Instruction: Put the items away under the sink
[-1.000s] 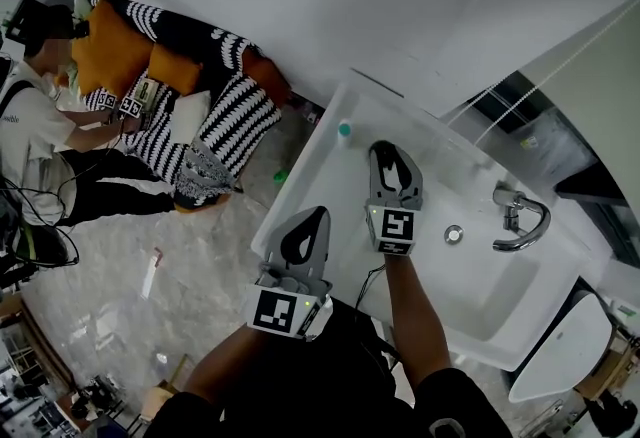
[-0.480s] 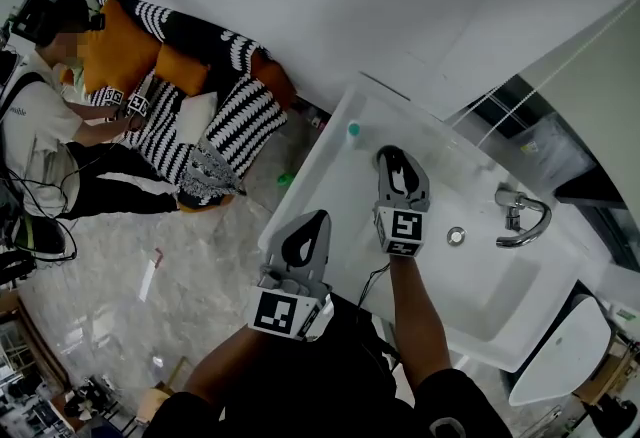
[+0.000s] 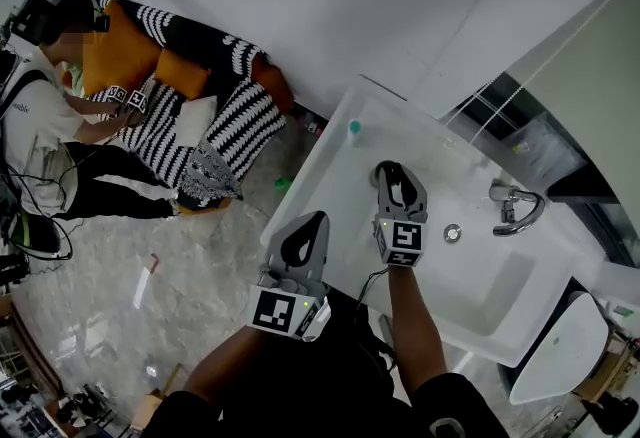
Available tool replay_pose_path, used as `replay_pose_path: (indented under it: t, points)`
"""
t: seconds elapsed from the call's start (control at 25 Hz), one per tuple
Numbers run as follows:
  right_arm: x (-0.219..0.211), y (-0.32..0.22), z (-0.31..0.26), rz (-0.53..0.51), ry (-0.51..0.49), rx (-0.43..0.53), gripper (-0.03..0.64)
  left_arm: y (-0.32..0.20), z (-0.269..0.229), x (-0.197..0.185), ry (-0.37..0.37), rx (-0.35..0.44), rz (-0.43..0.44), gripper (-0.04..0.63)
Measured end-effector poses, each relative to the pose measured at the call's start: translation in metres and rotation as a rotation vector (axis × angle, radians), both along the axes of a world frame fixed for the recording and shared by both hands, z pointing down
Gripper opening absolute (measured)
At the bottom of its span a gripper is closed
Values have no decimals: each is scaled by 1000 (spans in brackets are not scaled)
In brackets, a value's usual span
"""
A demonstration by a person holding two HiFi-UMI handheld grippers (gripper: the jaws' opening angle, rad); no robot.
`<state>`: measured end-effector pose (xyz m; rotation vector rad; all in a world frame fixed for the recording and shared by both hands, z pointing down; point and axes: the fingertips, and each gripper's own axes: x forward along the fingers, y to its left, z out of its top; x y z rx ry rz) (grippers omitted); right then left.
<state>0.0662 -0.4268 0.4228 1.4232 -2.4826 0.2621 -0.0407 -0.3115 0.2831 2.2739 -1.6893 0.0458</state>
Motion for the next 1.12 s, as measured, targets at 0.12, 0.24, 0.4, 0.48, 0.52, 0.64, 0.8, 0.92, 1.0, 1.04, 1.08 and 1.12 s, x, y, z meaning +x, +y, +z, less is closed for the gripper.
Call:
replay_pose_path:
  t: [0.12,0.24,0.4,0.48,0.52,0.64,0.8,0.92,1.0,1.04,1.08,1.12]
  points:
    - [2,14,-8,6,-5,0,123,11,-6,-3,14,-11,1,8]
    - [4,28,-19,10,-10,7,121,22,-11,-6,15,1,4,9]
    - [6,51,-33,20,-7,6,121,39,-21,-8,27,20,12,8]
    - [6,63,-40,26,-9,7,120,50,-27,-9,29,31,18,9]
    - [7,68,-44,30,-11,8,120,54,-29,-8,25,41,24,9]
    - [11,83,-55,43,-14,13,120,62,-40,-6,17,98,42,8]
    - [15,106,-67,59,-19,25,120,78,-52,0,29,111,67,8]
    - [17,127,-76,73,-24,33,118,95,-58,1,34,126,92,9]
    - [17,141,-82,82,-25,36,118,106,-63,1,38,138,106,9]
    - [18,149,-85,86,-25,37,118,112,-65,1,42,136,112,9]
    - [18,156,-88,89,-26,37,118,117,-66,1,46,132,119,8]
    - [18,163,-91,92,-26,39,118,123,-67,2,48,131,127,9]
